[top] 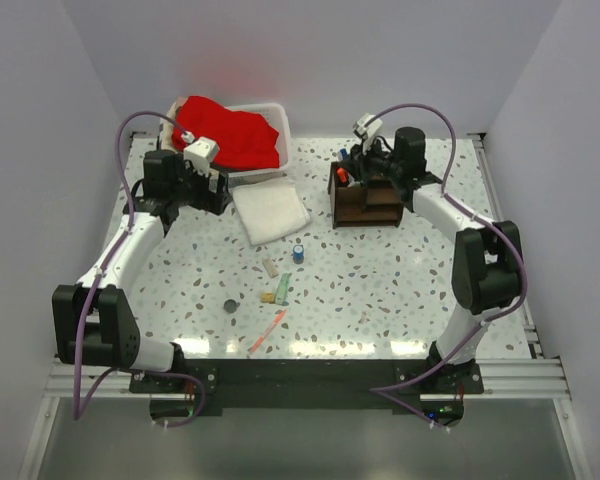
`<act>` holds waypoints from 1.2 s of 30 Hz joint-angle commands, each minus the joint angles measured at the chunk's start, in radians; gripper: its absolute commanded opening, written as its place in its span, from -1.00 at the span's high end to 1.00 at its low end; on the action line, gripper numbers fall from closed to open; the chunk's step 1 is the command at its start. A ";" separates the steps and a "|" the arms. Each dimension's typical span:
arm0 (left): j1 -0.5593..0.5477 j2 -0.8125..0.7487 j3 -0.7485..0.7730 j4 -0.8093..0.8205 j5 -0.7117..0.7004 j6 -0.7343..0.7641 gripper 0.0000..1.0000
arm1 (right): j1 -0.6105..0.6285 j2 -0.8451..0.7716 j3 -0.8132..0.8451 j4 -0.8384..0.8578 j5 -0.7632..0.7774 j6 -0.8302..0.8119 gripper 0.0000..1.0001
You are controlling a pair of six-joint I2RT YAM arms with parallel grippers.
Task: Sort the stationery into containers
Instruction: Place the pen in the storage box, then pick up the stationery from the center of the board.
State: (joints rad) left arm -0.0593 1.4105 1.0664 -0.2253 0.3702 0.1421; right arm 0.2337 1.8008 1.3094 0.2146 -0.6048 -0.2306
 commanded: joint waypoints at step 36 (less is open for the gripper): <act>0.029 -0.284 -0.144 -0.023 -0.060 -0.067 -1.00 | 0.395 0.001 0.163 -0.933 0.059 -0.593 -0.88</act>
State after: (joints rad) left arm -0.0509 1.1717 0.9340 -0.2489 0.3313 0.0925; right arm 0.5968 1.7821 1.4666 -0.7898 -0.5926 -0.8169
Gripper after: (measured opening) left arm 0.997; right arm 0.969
